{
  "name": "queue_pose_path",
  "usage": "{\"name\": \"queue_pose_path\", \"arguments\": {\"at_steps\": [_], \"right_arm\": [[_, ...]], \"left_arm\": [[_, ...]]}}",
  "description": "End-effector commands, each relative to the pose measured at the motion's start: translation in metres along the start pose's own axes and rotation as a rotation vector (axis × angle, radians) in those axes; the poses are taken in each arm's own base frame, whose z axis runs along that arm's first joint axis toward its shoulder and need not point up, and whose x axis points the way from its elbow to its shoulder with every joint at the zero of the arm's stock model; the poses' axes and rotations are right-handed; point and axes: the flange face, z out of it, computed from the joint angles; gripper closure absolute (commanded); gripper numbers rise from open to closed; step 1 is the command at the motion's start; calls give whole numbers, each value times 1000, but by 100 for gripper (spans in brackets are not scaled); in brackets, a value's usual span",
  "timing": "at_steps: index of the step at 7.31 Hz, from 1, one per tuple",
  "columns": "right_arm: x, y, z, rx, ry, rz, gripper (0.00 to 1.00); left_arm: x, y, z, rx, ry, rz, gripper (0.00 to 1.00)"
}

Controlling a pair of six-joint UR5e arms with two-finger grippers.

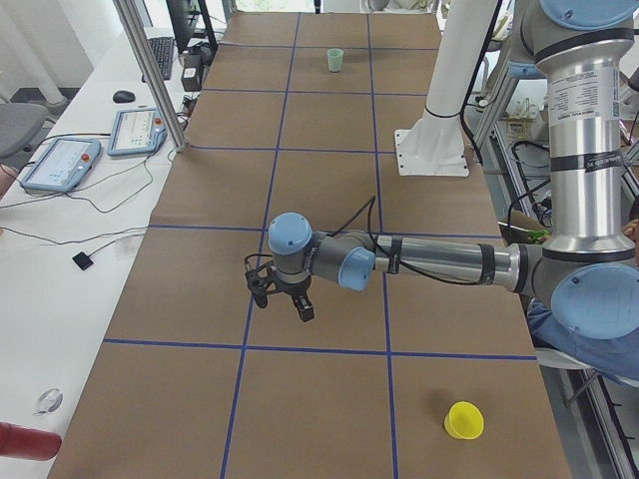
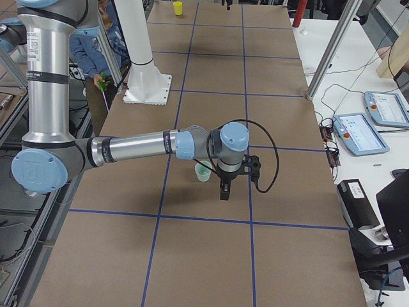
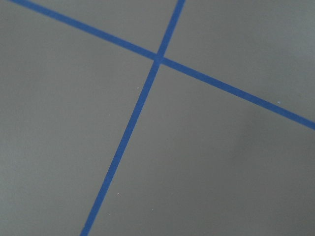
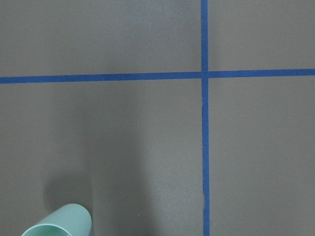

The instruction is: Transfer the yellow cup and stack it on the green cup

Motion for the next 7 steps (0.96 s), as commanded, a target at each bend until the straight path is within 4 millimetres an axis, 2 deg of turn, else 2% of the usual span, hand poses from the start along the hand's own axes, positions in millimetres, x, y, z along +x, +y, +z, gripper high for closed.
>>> {"name": "queue_pose_path", "arguments": {"at_steps": [1, 2, 3, 4, 5, 6, 7], "right_arm": [[-8, 0, -6, 11, -14, -16, 0], [-10, 2, -6, 5, -42, -16, 0], [-9, 6, -4, -1, -52, -12, 0], [-11, 7, -5, 0, -57, -17, 0], [-15, 9, -9, 5, -66, -25, 0], [-23, 15, -10, 3, -80, -38, 0], [-30, 18, -10, 1, -83, -54, 0]], "left_arm": [[-2, 16, 29, 96, -75, -158, 0], [4, 22, 43, 144, -117, -236, 0], [18, 38, 71, 238, -186, -336, 0], [17, 67, 98, 311, -244, -403, 0], [-6, 91, 92, 344, -270, -470, 0], [-41, 107, 104, 429, -361, -536, 0], [-71, 115, 112, 518, -507, -644, 0]]}}
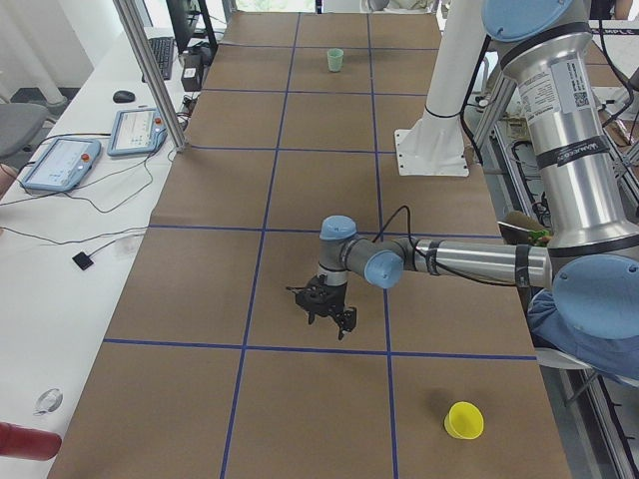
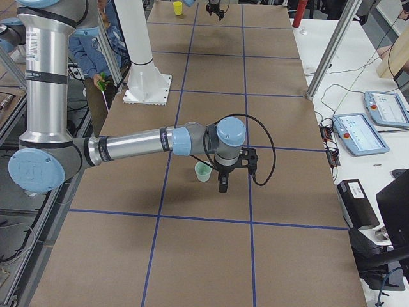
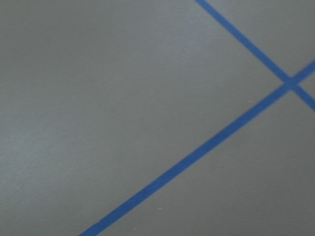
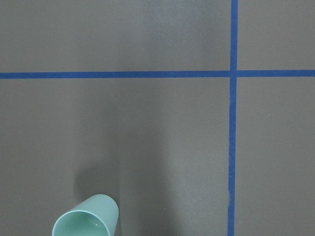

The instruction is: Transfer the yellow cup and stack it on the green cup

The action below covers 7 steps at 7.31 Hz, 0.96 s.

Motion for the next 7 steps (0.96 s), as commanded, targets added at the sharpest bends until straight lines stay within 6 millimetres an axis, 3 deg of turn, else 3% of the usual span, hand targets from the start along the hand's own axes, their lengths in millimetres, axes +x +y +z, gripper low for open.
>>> {"name": "queue_pose_path", "arguments": {"at_steps": [1, 2, 5, 7], "right_arm": [[-18, 12, 0, -7, -10, -36, 0], [-24, 17, 0, -8, -11, -49, 0], [-35, 17, 5, -23, -12, -72, 0], [-35, 17, 5, -21, -11, -76, 0]], "left_arm": [[-45, 13, 30, 177, -201, -220, 0], [-61, 35, 43, 263, -313, -292, 0], [-97, 66, 56, 439, -509, -528, 1], [-112, 105, 63, 511, -507, -646, 1]]}}
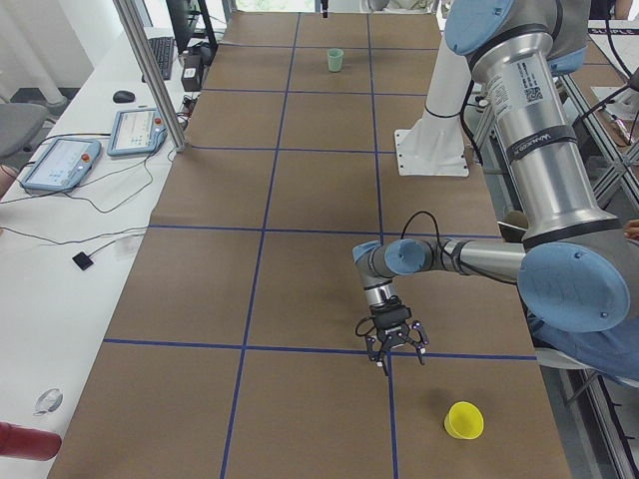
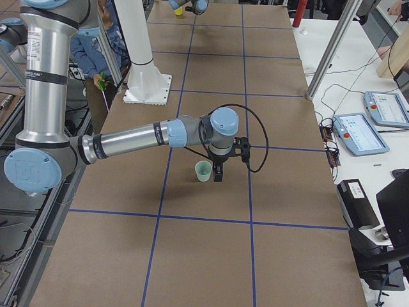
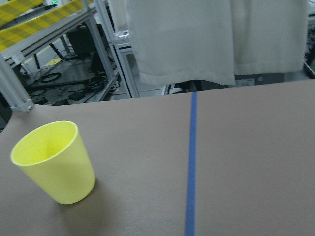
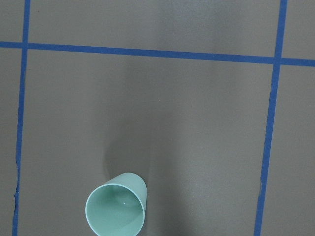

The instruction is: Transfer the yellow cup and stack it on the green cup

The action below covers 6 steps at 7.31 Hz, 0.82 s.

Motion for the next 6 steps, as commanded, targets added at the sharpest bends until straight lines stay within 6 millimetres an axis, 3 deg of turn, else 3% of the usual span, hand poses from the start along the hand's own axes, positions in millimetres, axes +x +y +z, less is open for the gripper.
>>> {"name": "queue_pose_path", "arguments": {"at_steps": [1, 2, 5, 6], "right_arm": [[0, 0, 0, -1, 2, -3, 0], [-1, 0, 2, -3, 2, -5, 0], [0, 1, 2, -4, 1, -2, 0], [1, 3, 3, -7, -1, 3, 0]], "left_arm": [[-37, 29, 8, 47, -40, -79, 1], [-42, 31, 17, 69, -52, -87, 1], [-29, 21, 79, 188, -79, -110, 1], [-31, 22, 81, 196, -76, -105, 1]]}}
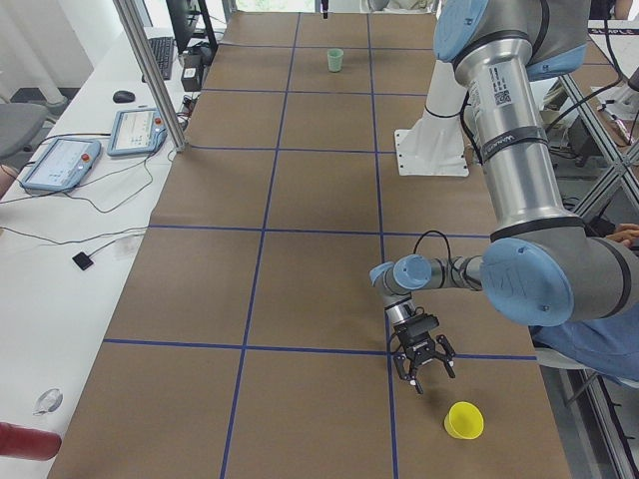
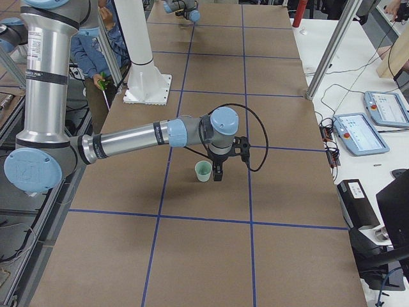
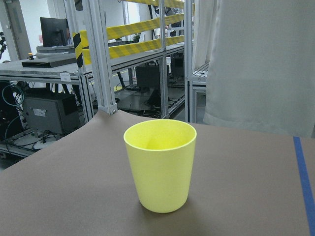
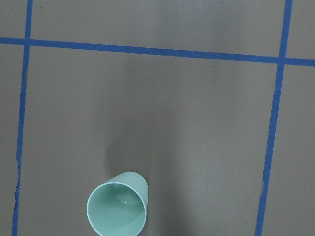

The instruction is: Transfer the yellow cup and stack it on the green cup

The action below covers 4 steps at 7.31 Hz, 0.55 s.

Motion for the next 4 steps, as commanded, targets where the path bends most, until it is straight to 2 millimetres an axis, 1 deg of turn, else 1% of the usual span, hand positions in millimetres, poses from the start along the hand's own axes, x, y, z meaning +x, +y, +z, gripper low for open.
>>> {"name": "queue_pose_path", "arguments": {"at_steps": [1, 2, 3, 4], "right_arm": [[1, 1, 0, -1, 0, 0, 0], [-2, 1, -2, 3, -1, -4, 0], [-2, 1, -1, 3, -1, -4, 0], [-5, 1, -5, 9, -1, -11, 0]], "left_arm": [[3, -2, 19, 38, -3, -1, 1], [6, 0, 31, 47, -2, -1, 1], [8, 1, 39, 42, -3, 2, 1], [8, 2, 40, 43, -3, 3, 1]]}}
